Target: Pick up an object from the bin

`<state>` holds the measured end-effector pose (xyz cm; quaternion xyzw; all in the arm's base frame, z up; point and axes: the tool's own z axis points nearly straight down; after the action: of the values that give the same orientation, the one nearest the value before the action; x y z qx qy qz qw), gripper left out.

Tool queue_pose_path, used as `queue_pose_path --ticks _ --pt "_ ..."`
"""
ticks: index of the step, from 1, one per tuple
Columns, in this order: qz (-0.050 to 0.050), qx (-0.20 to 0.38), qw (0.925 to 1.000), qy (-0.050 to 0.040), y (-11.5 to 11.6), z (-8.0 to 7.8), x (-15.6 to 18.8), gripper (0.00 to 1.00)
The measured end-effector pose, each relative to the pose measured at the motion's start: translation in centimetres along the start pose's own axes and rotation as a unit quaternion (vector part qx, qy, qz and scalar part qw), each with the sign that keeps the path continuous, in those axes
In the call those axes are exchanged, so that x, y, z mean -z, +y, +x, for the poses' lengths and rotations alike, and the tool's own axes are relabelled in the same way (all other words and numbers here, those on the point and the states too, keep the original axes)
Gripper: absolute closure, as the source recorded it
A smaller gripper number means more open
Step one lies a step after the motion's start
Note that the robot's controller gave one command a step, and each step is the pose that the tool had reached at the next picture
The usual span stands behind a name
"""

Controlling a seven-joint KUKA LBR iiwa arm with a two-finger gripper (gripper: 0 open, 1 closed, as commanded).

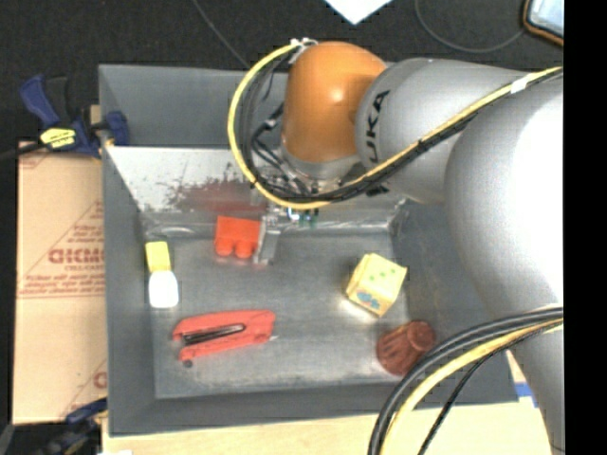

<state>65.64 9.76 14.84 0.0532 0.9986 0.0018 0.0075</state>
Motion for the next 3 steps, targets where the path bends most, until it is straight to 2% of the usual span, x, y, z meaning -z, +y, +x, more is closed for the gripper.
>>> queue_pose_path --ticks 1,2,3 --pt "0.002 -0.099 0.9951 0.0062 -0.5 0.1 -4.7 0.00" --pt "0.002 -0.084 0.9965 0.0057 1.6 0.6 -7.7 0.00" --pt "0.000 -0.129 0.9917 0.0006 0.8 0.3 -7.6 1.00"
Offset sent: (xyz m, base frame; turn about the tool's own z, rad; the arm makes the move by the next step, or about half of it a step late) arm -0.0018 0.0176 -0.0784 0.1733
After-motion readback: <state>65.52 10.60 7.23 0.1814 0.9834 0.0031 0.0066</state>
